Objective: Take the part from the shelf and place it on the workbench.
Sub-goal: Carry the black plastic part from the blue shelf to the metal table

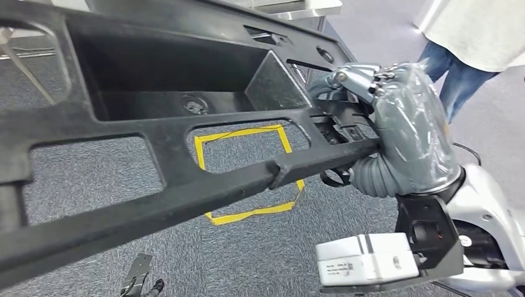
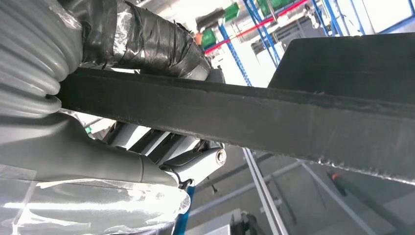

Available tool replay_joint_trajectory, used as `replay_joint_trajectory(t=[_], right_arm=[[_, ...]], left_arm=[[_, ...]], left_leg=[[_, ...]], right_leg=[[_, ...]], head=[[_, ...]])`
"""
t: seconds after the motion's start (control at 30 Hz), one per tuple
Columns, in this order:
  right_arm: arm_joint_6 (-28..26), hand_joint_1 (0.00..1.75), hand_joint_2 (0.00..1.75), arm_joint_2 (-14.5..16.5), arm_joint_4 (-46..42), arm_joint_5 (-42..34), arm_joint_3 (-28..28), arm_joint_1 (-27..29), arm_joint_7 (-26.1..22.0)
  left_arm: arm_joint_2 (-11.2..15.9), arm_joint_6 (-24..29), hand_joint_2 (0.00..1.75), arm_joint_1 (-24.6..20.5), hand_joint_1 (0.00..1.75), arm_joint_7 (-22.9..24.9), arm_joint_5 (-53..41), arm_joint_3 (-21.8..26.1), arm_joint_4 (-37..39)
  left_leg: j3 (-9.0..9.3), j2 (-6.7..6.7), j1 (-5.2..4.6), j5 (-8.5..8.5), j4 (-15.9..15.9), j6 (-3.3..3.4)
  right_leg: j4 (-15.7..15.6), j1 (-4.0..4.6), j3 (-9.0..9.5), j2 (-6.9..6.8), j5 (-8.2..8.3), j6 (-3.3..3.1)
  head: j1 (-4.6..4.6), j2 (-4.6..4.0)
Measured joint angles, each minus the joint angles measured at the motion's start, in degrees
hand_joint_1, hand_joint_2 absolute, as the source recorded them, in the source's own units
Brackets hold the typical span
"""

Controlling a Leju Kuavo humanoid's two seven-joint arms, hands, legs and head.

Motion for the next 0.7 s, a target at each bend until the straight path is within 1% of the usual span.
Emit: replay_joint_trajectory(t=[0.03, 0.07, 0.1, 0.13, 0.17, 0.2, 0.23, 0.27, 0.3, 0.33, 0.37, 0.4, 0.43, 0.47, 0.5, 0.53, 0.57, 0.6, 0.63, 0.7], right_arm=[[0.05, 1.71, 1.75, 0.00, -0.04, 0.26, 0.00, 0.02, 0.00], [0.14, 1.71, 1.75, 0.00, -0.08, 0.52, 0.00, 0.08, 0.00], [0.25, 1.71, 1.75, 0.00, -0.14, 0.76, 0.00, 0.17, 0.00], [0.36, 1.71, 1.75, 0.00, -0.22, 0.98, 0.00, 0.24, 0.00], [0.44, 1.71, 1.75, 0.00, -0.31, 1.05, -0.01, 0.35, 0.00], [0.44, 1.71, 1.75, 0.00, -0.42, 0.82, -0.01, 0.42, 0.00], [0.34, 1.71, 1.75, 0.01, -0.49, 0.33, -0.02, 0.50, 0.00], [0.14, 1.71, 1.75, 0.02, -0.55, -0.31, -0.02, 0.65, 0.00], [-0.12, 1.71, 1.75, 0.04, -0.58, -0.91, -0.02, 0.85, 0.00], [-0.39, 1.71, 1.75, 0.09, -0.60, -1.28, -0.02, 1.10, 0.00], [-0.62, 1.71, 1.75, 0.16, -0.60, -1.43, -0.02, 1.37, 0.00], [-0.79, 1.71, 1.75, 0.24, -0.60, -1.35, -0.02, 1.58, 0.00], [-0.90, 1.71, 1.75, 0.33, -0.60, -1.11, -0.02, 1.71, 0.00], [-0.98, 1.71, 1.75, 0.40, -0.60, -0.77, -0.02, 1.79, 0.00], [-1.05, 1.71, 1.75, 0.46, -0.59, -0.31, -0.02, 1.88, 0.00], [-1.12, 1.71, 1.75, 0.54, -0.58, 0.30, -0.02, 2.07, 0.00], [-1.22, 1.71, 1.75, 0.62, -0.59, 1.10, -0.02, 2.27, 0.00], [-1.33, 1.71, 1.75, 0.71, -0.61, 2.14, -0.03, 2.56, 0.00], [-1.46, 1.71, 1.75, 0.79, -0.68, 3.42, -0.07, 2.84, 0.00], [-1.79, 1.71, 1.75, 0.89, -0.85, 5.68, -0.24, 3.44, 0.00]], left_arm=[[-0.03, 0.02, 1.75, -0.04, 0.00, 0.00, 0.04, -0.13, -0.01], [-0.04, 0.05, 1.75, -0.07, 0.00, 0.00, 0.13, -0.25, -0.01], [-0.03, 0.07, 1.75, -0.06, 0.00, 0.01, 0.22, -0.31, -0.02], [-0.03, 0.08, 1.75, -0.06, 0.00, 0.02, 0.32, -0.36, -0.02], [-0.02, 0.08, 1.75, -0.03, 0.00, 0.02, 0.43, -0.40, -0.02], [-0.02, 0.11, 1.75, -0.04, 0.00, 0.02, 0.52, -0.43, -0.03], [-0.02, 0.14, 1.75, -0.11, 0.00, 0.01, 0.66, -0.47, -0.03], [-0.04, 0.18, 1.75, -0.16, 0.00, -0.02, 0.80, -0.54, -0.04], [-0.07, 0.21, 1.75, -0.15, 0.00, -0.03, 0.96, -0.62, -0.04], [-0.10, 0.22, 1.75, -0.06, 0.00, -0.04, 1.13, -0.69, -0.04], [-0.12, 0.22, 1.75, 0.08, 0.00, -0.04, 1.29, -0.74, -0.04], [-0.12, 0.23, 1.75, 0.23, 0.00, -0.04, 1.43, -0.75, -0.04], [-0.11, 0.24, 1.75, 0.33, 0.00, -0.05, 1.56, -0.76, -0.04], [-0.11, 0.25, 1.75, 0.36, 0.00, -0.06, 1.63, -0.77, -0.04], [-0.07, 0.27, 1.75, 0.39, 0.00, -0.07, 1.65, -0.78, -0.04], [-0.02, 0.30, 1.75, 0.41, 0.00, -0.07, 1.67, -0.79, -0.04], [0.02, 0.33, 1.75, 0.45, 0.00, -0.05, 1.68, -0.84, -0.04], [0.06, 0.36, 1.75, 0.50, 0.00, -0.02, 1.70, -0.90, -0.05], [0.06, 0.37, 1.75, 0.51, 0.00, 0.03, 1.73, -0.97, -0.05], [-0.01, 0.40, 1.75, 0.45, 0.00, 0.08, 1.75, -1.09, -0.12]], left_leg=[[0.39, 0.03, -0.04, -0.39, -0.02, -0.30], [0.63, 0.12, -0.11, -0.70, -0.12, -0.66], [0.82, 0.22, -0.20, -0.84, -0.14, -1.00], [1.09, 0.32, -0.28, -0.96, -0.18, -1.32], [1.23, 0.38, -0.30, -1.08, 0.07, -1.61], [1.01, 0.32, -0.27, -1.13, 1.19, -1.84], [0.05, 0.25, -0.23, -1.37, 3.24, -2.06], [-1.75, 0.18, -0.16, -1.95, 6.36, -2.26], [-4.10, 0.12, -0.12, -3.00, 10.03, -2.44], [-6.61, 0.12, -0.12, -4.41, 13.33, -2.55], [-8.71, 0.12, -0.12, -5.60, 15.50, -2.59], [-10.02, 0.11, -0.15, -5.95, 15.93, -2.51], [-10.38, 0.09, -0.26, -5.04, 14.51, -2.28], [-9.93, 0.06, -0.41, -2.82, 11.49, -1.87], [-9.09, 0.02, -0.67, 0.51, 7.60, -1.25], [-8.34, -0.09, -0.97, 2.90, 4.32, -0.69], [-7.66, -0.20, -1.22, 4.62, 2.01, -0.25], [-7.25, -0.29, -1.42, 5.41, 0.71, 0.03], [-6.86, -0.35, -1.50, 4.99, 0.37, 0.17], [-5.43, -0.34, -1.25, 4.95, -0.51, 0.50]], right_leg=[[-3.11, 0.20, 1.26, -0.22, 0.74, -0.32], [-4.90, 0.41, 2.05, -0.38, 1.01, -0.73], [-5.24, 0.56, 2.30, -0.40, 0.46, -1.18], [-5.53, 0.62, 2.59, -0.30, 0.27, -1.64], [-5.65, 0.49, 3.12, -0.16, 0.45, -2.07], [-5.83, 0.35, 3.73, -0.06, 0.19, -2.48], [-5.98, 0.27, 4.40, -0.01, -0.07, -2.86], [-6.14, 0.23, 5.04, 0.01, -0.38, -3.19], [-6.20, 0.28, 5.49, 0.06, -0.77, -3.43], [-6.20, 0.34, 5.87, 0.20, -1.17, -3.56], [-6.20, 0.43, 6.31, 0.38, -1.60, -3.62], [-6.20, 0.55, 6.91, 0.58, -2.11, -3.63], [-6.20, 0.68, 7.65, 0.73, -2.66, -3.63], [-6.20, 0.84, 8.49, 0.82, -3.26, -3.61], [-6.26, 0.93, 9.14, 0.86, -3.88, -3.59], [-6.30, 1.03, 9.77, 0.97, -4.46, -3.44], [-6.36, 1.08, 10.19, 1.07, -4.98, -3.19], [-6.31, 1.09, 10.49, 1.16, -5.27, -2.90], [-6.19, 1.17, 10.87, 1.24, -5.32, -2.55], [-4.92, 1.12, 10.79, 1.07, -5.16, -2.04]], head=[[0.33, 0.00], [0.61, 0.00], [0.80, 0.00], [0.91, 0.00], [0.98, 0.00], [0.97, 0.00], [0.92, 0.00], [0.91, 0.00], [0.86, 0.00], [0.84, 0.00], [0.84, 0.00], [0.83, 0.00], [0.83, 0.00], [0.83, 0.00], [0.85, 0.00], [0.93, 0.00], [1.05, 0.00], [1.14, 0.01], [1.25, 0.01], [1.30, 0.01]])
